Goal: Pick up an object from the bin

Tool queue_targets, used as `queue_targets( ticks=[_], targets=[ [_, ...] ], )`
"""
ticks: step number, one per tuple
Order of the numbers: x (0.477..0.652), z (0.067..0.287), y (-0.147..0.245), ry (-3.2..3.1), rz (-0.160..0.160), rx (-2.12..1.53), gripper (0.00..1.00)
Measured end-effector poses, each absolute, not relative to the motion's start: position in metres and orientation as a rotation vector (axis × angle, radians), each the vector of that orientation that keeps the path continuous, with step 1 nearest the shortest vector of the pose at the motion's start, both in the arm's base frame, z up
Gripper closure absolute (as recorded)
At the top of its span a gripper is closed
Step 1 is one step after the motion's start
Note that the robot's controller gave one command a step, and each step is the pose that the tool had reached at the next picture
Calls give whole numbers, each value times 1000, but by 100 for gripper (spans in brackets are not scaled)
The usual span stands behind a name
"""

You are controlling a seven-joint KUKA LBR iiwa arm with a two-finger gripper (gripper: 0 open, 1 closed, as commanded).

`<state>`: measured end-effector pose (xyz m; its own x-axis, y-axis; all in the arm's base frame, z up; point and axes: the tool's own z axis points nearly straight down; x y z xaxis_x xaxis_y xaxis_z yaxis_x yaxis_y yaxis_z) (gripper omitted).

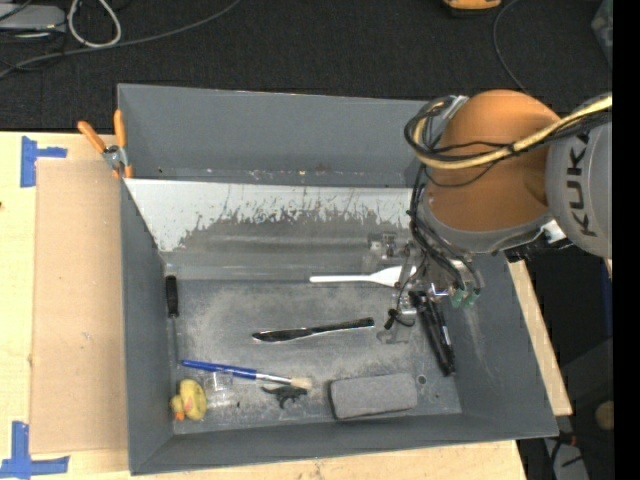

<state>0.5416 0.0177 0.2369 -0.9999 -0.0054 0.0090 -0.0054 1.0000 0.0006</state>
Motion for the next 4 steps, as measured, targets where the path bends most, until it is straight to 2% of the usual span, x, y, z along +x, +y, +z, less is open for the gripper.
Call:
queue_targets(
  ticks=[1, 2, 3, 4],
  targets=[
    [543, 241, 18, -3140, -1, 8, 0],
    [563, 172, 24, -3136, -1, 206, 0],
    [589, 160, 44, -3114, -1, 473, 0],
    [594, 131, 43, -3080, -2, 614, 0]
  ],
)
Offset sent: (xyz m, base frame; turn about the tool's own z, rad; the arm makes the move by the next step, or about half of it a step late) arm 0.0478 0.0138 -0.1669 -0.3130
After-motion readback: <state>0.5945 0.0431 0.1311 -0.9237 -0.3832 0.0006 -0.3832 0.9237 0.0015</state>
